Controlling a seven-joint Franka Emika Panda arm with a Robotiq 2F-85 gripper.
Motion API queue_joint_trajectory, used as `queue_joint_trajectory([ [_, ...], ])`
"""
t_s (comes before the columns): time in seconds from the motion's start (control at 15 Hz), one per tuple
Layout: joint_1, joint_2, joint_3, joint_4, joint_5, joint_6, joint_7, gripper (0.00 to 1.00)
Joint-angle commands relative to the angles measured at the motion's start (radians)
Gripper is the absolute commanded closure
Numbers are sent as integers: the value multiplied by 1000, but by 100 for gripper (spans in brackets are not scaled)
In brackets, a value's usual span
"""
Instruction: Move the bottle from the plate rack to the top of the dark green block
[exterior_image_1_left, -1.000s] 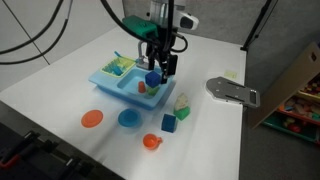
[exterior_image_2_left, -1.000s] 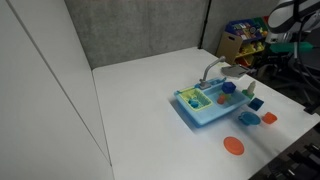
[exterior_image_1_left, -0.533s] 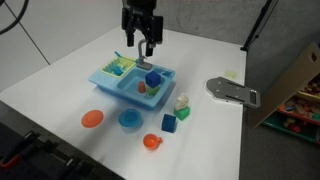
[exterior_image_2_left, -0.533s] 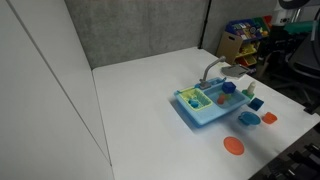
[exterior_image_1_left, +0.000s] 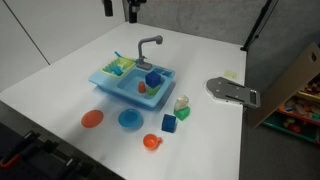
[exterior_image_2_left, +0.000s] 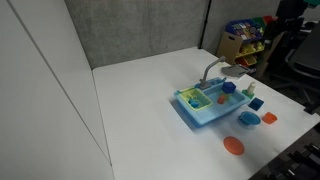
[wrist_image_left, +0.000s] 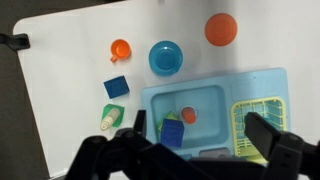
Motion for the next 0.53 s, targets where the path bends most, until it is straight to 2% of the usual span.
queue_joint_trajectory([
  [0.0,4,-53,10,0,-15,-17,-41,0],
  [0.47,2,-48,10,0,0,-3,-28,0],
])
